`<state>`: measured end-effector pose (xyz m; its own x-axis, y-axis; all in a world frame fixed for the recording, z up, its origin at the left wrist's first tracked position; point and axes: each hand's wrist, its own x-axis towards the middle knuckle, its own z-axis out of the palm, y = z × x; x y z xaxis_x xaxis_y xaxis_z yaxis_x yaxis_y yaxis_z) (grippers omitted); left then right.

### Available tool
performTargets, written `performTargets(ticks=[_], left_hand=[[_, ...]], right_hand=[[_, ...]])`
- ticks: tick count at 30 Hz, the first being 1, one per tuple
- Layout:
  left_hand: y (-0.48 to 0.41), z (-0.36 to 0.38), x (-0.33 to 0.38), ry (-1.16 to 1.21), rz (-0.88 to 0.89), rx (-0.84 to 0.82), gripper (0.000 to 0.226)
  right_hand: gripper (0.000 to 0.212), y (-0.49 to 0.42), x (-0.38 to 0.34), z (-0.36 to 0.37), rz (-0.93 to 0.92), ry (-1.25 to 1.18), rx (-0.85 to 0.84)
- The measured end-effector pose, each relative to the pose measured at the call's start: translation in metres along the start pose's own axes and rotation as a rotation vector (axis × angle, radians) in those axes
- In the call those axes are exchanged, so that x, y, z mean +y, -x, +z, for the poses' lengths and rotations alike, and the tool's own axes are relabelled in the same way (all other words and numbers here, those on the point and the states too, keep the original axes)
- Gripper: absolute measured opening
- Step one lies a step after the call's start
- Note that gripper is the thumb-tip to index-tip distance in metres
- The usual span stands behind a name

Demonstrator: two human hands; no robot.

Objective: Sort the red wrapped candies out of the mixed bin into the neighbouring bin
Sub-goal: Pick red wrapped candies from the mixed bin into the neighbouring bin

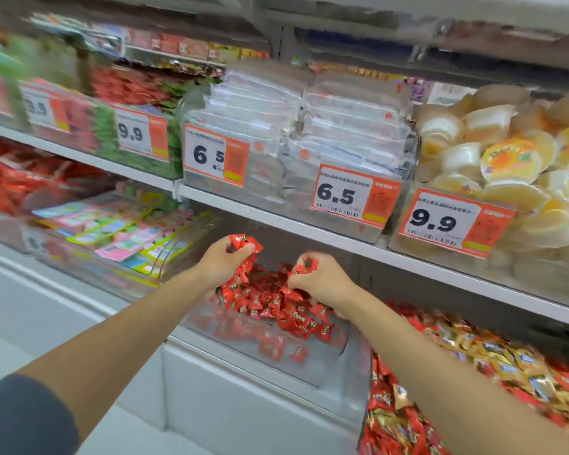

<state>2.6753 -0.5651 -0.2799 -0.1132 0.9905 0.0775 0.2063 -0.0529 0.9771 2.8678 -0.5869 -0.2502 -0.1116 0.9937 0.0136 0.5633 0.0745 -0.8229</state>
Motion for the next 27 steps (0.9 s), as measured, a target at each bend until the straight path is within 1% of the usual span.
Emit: performTargets(ticks=[2,3,4,5,6,7,8,9,11,13,14,15,16,17,18,20,23,27], left_hand=[[-0.022,0.001,-0.012,-0.030,0.022,0.016,0.019],[-0.031,0.001,-0.017,-0.080,0.049,-0.031,0.025],[-0.039,0.000,-0.021,-0.173,0.073,-0.125,0.035],[-0.047,-0.003,-0.027,-0.329,0.077,-0.239,0.051],[-0.053,-0.008,-0.032,-0.543,0.064,-0.330,0.068],[-0.056,-0.014,-0.036,-0.752,0.052,-0.383,0.082],[-0.059,-0.020,-0.040,-0.864,0.054,-0.418,0.087],[-0.058,-0.027,-0.042,-0.870,0.049,-0.440,0.087],[-0.056,-0.040,-0.045,-0.796,0.063,-0.443,0.084],[-0.049,-0.049,-0.045,-0.813,0.082,-0.398,0.082],[-0.042,-0.051,-0.044,-0.831,0.103,-0.365,0.076],[-0.035,-0.052,-0.042,-0.832,0.132,-0.332,0.065],[-0.027,-0.051,-0.040,-0.799,0.164,-0.301,0.050],[-0.018,-0.048,-0.036,-0.737,0.192,-0.285,0.035],[-0.006,-0.044,-0.029,-0.673,0.219,-0.288,0.028],[0.018,-0.029,-0.012,-0.605,0.263,-0.330,0.025],[0.051,0.005,0.022,-0.560,0.341,-0.396,0.021],[0.097,0.064,0.065,-0.486,0.442,-0.478,0.020]], right_hand=[[0.024,-0.023,0.005,0.009,0.017,0.059,-0.008],[0.035,-0.033,0.009,0.010,0.023,0.109,-0.055],[0.059,-0.041,0.015,0.009,0.036,0.206,-0.137],[0.084,-0.048,0.021,0.007,0.052,0.337,-0.233],[0.099,-0.053,0.027,0.005,0.054,0.465,-0.311],[0.107,-0.057,0.033,0.003,0.044,0.576,-0.355],[0.111,-0.060,0.039,0.001,0.018,0.641,-0.357],[0.113,-0.062,0.045,-0.001,-0.014,0.654,-0.336],[0.107,-0.058,0.049,-0.005,-0.073,0.587,-0.293],[0.091,-0.046,0.045,-0.011,-0.112,0.546,-0.218],[0.077,-0.038,0.043,-0.015,-0.133,0.552,-0.160],[0.057,-0.029,0.041,-0.019,-0.161,0.557,-0.096],[0.034,-0.018,0.040,-0.024,-0.194,0.560,-0.029],[0.014,-0.006,0.039,-0.031,-0.223,0.564,0.034],[0.009,0.009,0.039,-0.039,-0.243,0.570,0.084],[0.012,0.042,0.043,-0.057,-0.239,0.574,0.156],[0.014,0.095,0.056,-0.090,-0.191,0.571,0.213],[0.012,0.164,0.079,-0.138,-0.079,0.603,0.204]])
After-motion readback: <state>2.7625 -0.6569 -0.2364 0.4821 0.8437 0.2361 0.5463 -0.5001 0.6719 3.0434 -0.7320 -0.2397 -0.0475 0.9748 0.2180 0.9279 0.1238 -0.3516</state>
